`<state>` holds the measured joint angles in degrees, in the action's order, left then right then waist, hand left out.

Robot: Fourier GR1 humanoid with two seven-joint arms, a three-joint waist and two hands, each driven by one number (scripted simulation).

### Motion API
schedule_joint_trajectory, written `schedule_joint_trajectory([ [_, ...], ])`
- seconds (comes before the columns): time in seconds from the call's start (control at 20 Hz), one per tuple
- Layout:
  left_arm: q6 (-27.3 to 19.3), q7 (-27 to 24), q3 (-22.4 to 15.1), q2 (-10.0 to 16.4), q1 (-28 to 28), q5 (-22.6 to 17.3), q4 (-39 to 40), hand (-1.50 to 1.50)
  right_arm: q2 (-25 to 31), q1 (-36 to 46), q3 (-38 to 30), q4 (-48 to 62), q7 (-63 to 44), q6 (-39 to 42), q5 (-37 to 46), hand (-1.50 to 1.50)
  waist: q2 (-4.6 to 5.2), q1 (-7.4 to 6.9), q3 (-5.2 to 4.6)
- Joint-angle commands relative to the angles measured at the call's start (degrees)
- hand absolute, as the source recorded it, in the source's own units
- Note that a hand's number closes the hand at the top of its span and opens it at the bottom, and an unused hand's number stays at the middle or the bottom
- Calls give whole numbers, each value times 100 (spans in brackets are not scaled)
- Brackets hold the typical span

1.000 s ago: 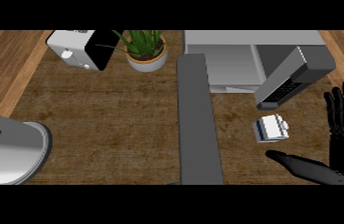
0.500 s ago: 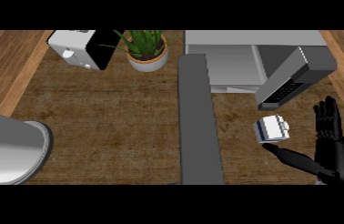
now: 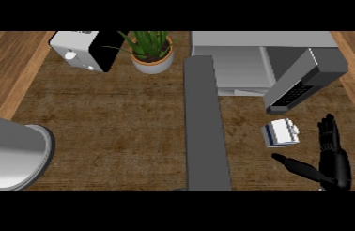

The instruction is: Pick up the milk, place it into the microwave and close the microwave

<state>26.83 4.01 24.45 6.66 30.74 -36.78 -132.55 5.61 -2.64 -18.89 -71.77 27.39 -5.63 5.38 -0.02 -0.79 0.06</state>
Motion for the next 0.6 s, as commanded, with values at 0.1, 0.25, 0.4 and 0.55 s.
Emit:
schedule_joint_trajectory([
  [0.1, 175, 38, 40, -189, 57, -154, -339, -150, 299, 505, -267, 1930, 1347, -51, 140, -150, 13, -11, 5],
  [0.25, 261, 52, 19, -219, 36, -332, -160, -150, 566, 741, -449, 2725, 1773, -56, 155, -150, 17, -11, 6],
  [0.4, 303, 247, 524, 151, 202, -1021, -249, -150, 609, 1189, -488, 3600, 2249, -184, 226, -150, 19, -65, 11],
  [0.55, 219, 479, 483, 89, 78, -807, -406, -150, 688, 1470, -482, 4127, 2450, -107, 182, -150, 13, -5, 5],
])
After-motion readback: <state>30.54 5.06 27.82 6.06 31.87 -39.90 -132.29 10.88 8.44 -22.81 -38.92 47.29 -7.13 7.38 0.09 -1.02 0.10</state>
